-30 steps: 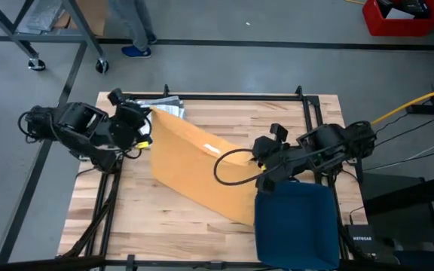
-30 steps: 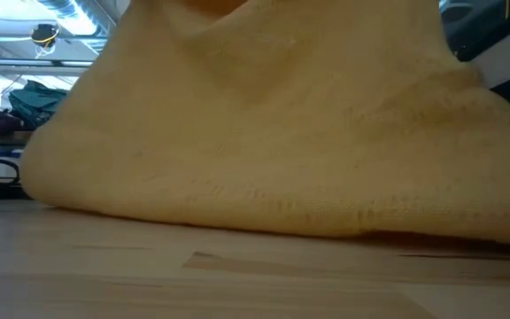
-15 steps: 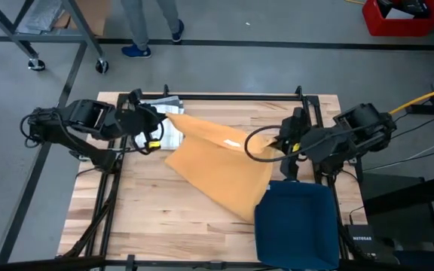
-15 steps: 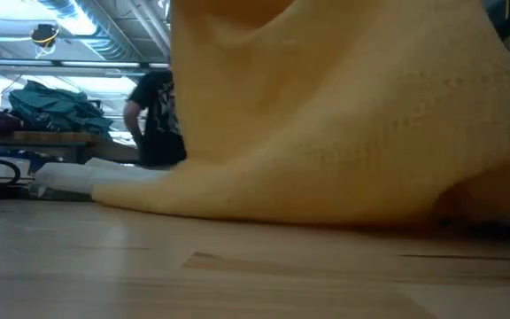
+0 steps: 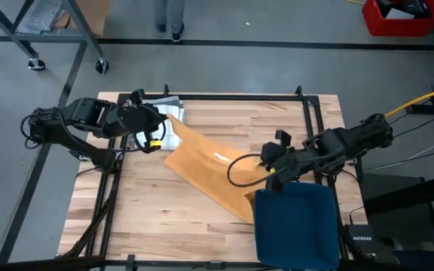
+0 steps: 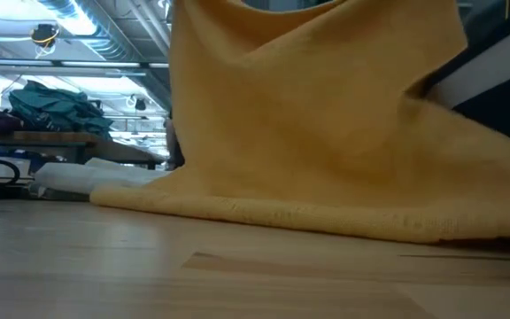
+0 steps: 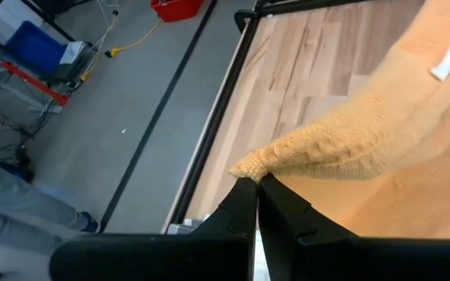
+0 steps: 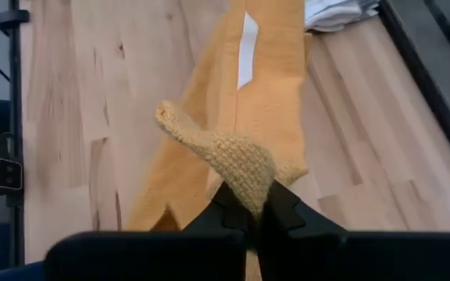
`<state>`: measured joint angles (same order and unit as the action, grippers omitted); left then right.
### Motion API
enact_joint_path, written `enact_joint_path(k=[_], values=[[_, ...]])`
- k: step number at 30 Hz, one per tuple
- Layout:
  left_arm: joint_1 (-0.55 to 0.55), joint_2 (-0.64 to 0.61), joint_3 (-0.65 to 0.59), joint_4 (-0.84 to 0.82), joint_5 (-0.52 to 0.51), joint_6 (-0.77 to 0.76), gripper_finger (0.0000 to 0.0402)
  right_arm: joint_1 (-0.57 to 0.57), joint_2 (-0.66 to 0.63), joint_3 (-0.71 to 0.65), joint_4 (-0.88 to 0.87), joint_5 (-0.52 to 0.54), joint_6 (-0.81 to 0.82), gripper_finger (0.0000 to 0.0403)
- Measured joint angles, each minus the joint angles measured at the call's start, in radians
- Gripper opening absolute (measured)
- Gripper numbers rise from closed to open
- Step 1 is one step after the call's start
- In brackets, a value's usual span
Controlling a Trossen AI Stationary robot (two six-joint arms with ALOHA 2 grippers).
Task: Fold towel
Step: Fold the yellow towel
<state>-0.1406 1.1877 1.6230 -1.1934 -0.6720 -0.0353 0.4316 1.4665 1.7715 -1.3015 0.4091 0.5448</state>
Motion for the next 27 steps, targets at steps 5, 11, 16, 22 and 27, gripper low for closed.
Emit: enact_joint_path(k=[5,11,16,22,27], values=[[0.000,0.000,0.000,0.000,0.000,0.023,0.0000,0.000,-0.121,-0.196,0.127,0.000,0.017,0.0005],[0.010,0.015,0.000,-0.020,0.037,0.014,0.0000,0.000,-0.215,-0.324,0.125,0.002,0.061,0.0005],[0.078,0.045,0.000,-0.015,0.037,0.040,0.0000,0.000,-0.235,-0.371,0.084,0.074,0.060,0.0005],[0.194,0.102,0.000,0.053,0.037,0.109,0.0000,0.000,-0.243,-0.371,0.030,0.144,0.052,0.0005],[0.275,0.132,0.000,0.123,0.115,0.176,0.0000,0.000,-0.253,-0.371,0.014,0.158,0.060,0.0005]])
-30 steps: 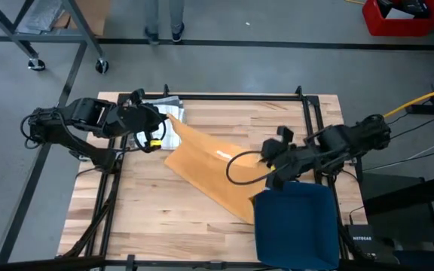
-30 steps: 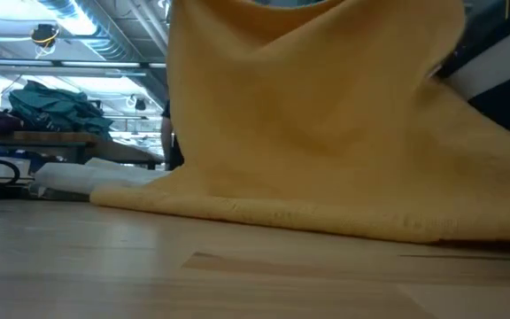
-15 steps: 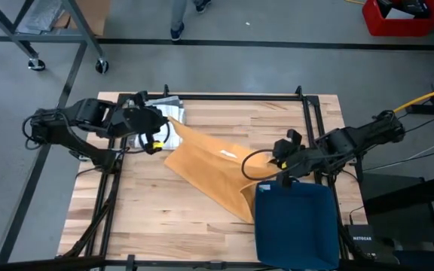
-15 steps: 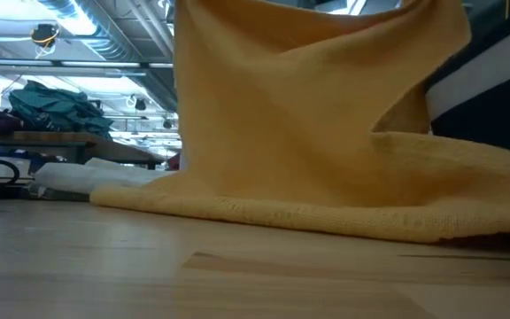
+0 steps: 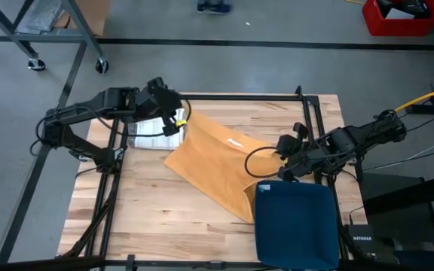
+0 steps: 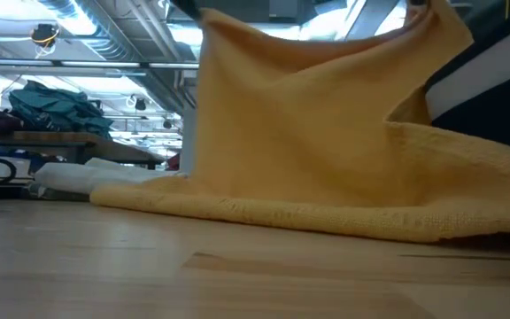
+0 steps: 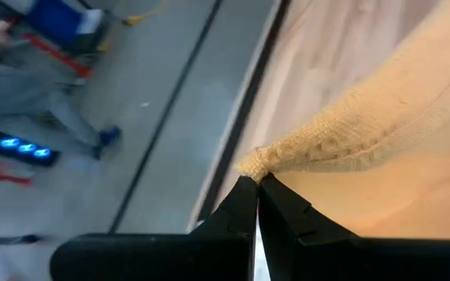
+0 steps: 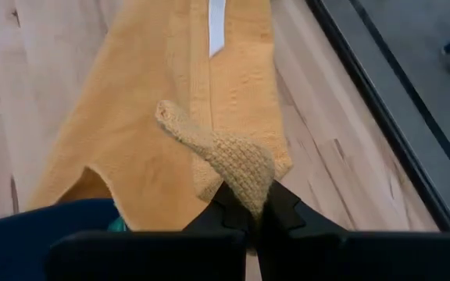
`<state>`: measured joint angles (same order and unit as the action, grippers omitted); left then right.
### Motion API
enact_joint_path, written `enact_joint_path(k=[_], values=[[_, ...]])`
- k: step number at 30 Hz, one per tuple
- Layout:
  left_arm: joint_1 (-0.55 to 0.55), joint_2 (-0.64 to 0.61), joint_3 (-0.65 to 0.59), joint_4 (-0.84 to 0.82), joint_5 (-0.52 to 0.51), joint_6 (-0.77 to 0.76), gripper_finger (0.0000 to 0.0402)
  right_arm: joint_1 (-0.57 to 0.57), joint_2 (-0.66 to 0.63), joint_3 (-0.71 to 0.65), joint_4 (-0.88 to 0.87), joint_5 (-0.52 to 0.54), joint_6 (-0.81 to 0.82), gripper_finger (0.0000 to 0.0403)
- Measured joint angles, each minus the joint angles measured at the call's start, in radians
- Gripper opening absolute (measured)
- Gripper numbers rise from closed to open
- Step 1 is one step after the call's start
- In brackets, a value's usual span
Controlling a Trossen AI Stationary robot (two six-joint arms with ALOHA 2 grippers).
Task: Fold towel
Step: Fold the yellow towel
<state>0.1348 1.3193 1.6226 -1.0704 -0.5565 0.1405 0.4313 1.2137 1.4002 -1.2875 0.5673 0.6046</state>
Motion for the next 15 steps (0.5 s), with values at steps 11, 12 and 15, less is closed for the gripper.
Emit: enact_joint_path(k=[11,12,15], values=[[0.134,0.033,0.000,0.009,0.148,0.148,0.0000,0.000,-0.038,-0.002,-0.138,-0.025,0.125,0.0005],[0.149,0.033,0.000,0.009,0.167,0.148,0.0000,0.000,-0.046,-0.002,-0.134,-0.025,0.126,0.0005],[0.189,0.029,0.000,0.007,0.220,0.136,0.0000,0.000,-0.075,-0.002,-0.138,-0.016,0.143,0.0005]])
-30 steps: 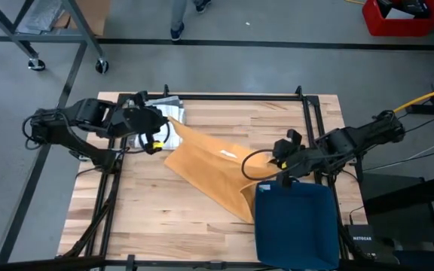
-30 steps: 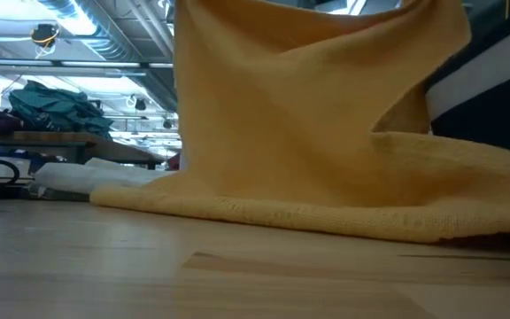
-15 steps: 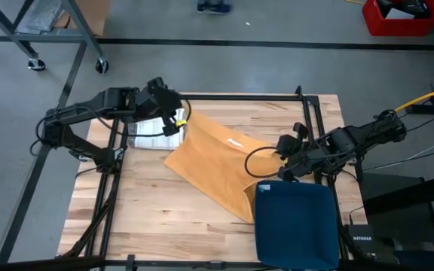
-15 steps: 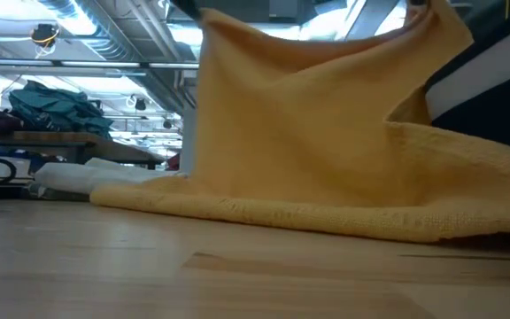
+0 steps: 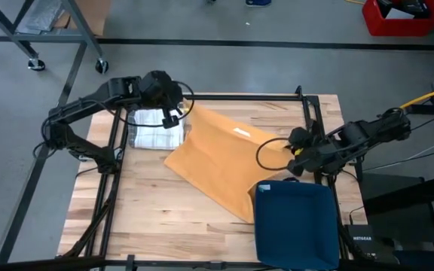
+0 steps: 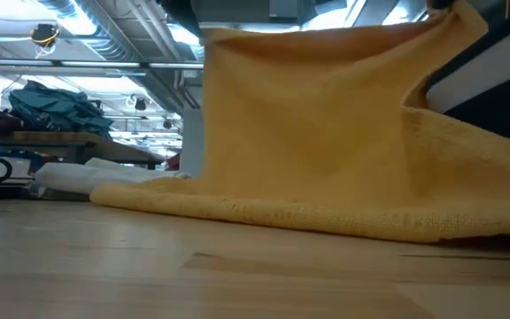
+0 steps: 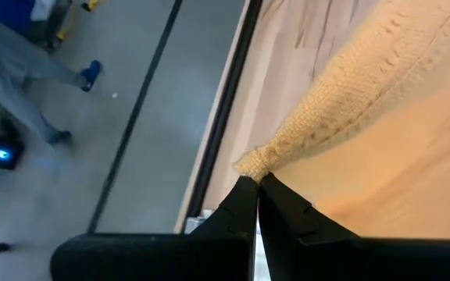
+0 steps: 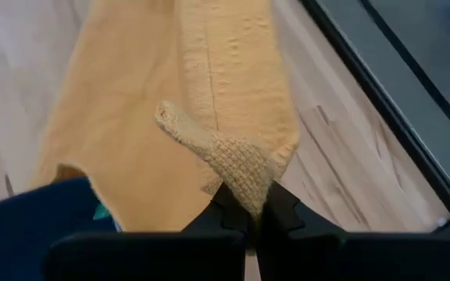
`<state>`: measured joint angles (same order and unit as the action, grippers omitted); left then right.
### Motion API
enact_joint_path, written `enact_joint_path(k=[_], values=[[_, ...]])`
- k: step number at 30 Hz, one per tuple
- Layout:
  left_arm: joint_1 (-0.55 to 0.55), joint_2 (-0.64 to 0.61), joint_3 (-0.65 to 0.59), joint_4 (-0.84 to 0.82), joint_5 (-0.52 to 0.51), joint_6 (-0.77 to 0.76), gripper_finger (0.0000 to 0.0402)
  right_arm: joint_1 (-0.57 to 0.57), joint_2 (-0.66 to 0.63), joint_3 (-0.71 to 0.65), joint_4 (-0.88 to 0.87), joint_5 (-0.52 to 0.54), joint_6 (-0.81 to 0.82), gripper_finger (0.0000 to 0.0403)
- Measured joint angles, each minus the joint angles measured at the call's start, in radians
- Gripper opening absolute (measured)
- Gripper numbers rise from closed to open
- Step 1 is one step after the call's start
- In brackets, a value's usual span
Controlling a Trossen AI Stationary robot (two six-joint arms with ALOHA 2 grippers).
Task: Fold towel
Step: Fold the yellow towel
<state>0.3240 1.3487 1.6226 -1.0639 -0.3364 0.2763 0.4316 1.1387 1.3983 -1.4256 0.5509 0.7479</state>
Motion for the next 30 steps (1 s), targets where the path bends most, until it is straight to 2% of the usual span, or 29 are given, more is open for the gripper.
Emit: enact_joint_path(k=[5,8,14,18,23,30], values=[[0.048,0.000,0.000,0.000,0.068,-0.007,0.0000,0.000,-0.062,0.000,0.000,0.031,0.081,0.0005],[0.067,0.000,0.000,0.001,0.130,-0.007,0.0000,0.000,-0.093,-0.018,0.065,0.075,0.085,0.0005],[0.079,0.000,0.000,0.001,0.251,-0.005,0.0000,0.000,-0.216,-0.205,0.230,0.112,0.081,0.0005],[0.079,0.000,0.000,0.001,0.317,0.021,0.0000,0.000,-0.310,-0.364,0.422,0.111,0.060,0.0005],[0.078,-0.004,-0.036,0.010,0.420,0.021,0.0000,0.000,-0.400,-0.485,0.667,0.018,0.051,0.0005],[0.065,-0.049,-0.228,-0.044,0.438,0.001,0.0000,0.001,-0.382,-0.493,0.693,-0.074,0.029,0.0005]])
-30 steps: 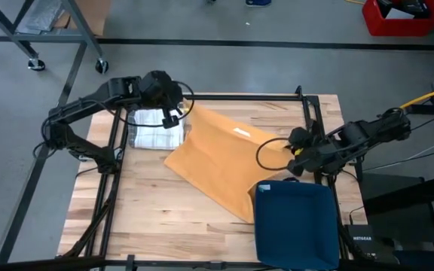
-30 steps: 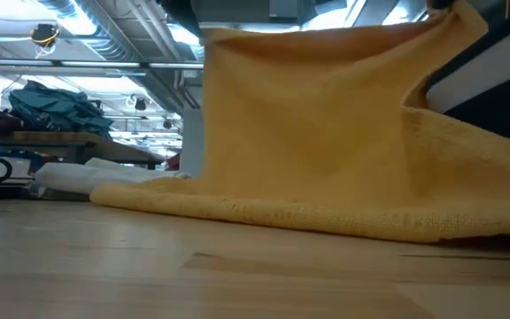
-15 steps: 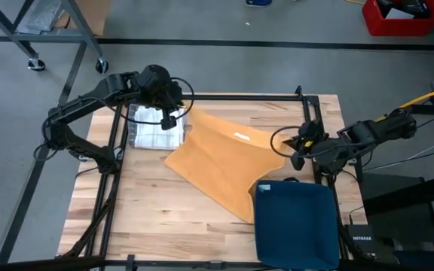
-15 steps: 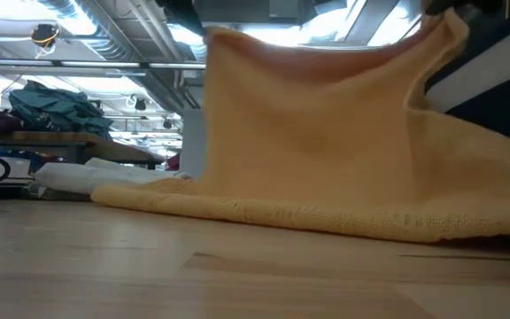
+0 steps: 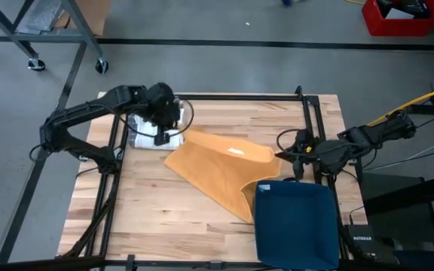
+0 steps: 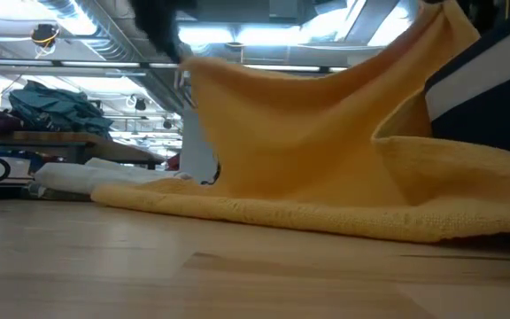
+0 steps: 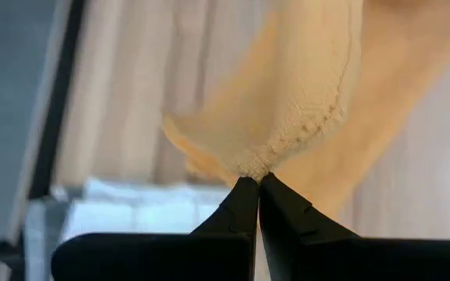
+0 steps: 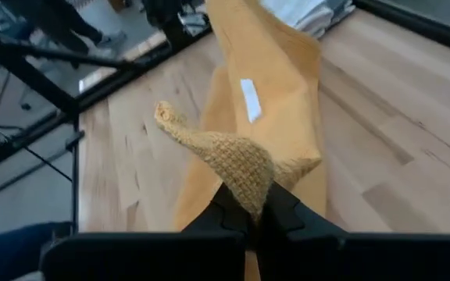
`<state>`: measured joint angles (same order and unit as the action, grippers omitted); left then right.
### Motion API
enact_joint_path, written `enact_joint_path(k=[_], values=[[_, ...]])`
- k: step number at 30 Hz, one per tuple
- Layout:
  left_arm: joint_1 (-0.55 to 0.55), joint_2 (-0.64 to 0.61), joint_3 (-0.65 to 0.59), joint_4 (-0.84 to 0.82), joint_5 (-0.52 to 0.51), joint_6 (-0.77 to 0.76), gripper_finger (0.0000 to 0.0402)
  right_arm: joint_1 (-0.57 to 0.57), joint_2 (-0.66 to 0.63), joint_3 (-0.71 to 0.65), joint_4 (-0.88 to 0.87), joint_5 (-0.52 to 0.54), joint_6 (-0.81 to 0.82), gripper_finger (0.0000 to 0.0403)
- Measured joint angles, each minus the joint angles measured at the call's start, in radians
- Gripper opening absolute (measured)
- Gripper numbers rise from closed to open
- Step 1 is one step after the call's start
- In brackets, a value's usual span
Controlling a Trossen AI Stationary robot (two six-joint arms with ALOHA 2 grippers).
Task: Fold towel
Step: Fold the yellow towel
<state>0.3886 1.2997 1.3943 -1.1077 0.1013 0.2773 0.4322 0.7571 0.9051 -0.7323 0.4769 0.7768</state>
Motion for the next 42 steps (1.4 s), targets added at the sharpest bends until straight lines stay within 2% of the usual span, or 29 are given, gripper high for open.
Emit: enact_joint_path(k=[5,12,16,21,26,34,38,42], values=[[-0.004,-0.073,-0.148,-0.019,0.001,-0.001,0.0000,0.000,0.044,0.000,-0.018,-0.060,0.002,0.0005],[-0.005,-0.191,-0.312,-0.059,0.011,-0.008,0.0000,-0.001,0.161,0.000,0.059,-0.262,0.003,0.0005],[-0.005,-0.220,-0.386,-0.048,0.033,-0.014,0.0000,-0.001,0.252,0.000,0.106,-0.343,0.003,0.0005],[-0.005,-0.219,-0.464,-0.029,0.064,-0.026,0.0000,-0.002,0.356,0.000,0.123,-0.387,0.003,0.0005],[-0.012,-0.219,-0.520,0.001,0.075,-0.040,0.0000,-0.002,0.413,0.000,0.164,-0.436,0.002,0.0005],[-0.017,-0.219,-0.539,0.004,0.080,-0.132,0.0002,-0.001,0.421,0.000,0.161,-0.415,0.057,0.0018],[-0.017,-0.219,-0.542,-0.010,0.065,-0.151,0.0026,0.000,0.421,0.000,0.149,-0.438,0.144,0.0045],[-0.017,-0.219,-0.541,-0.001,0.065,-0.151,0.0070,0.000,0.423,0.000,0.154,-0.470,0.210,0.0077]])
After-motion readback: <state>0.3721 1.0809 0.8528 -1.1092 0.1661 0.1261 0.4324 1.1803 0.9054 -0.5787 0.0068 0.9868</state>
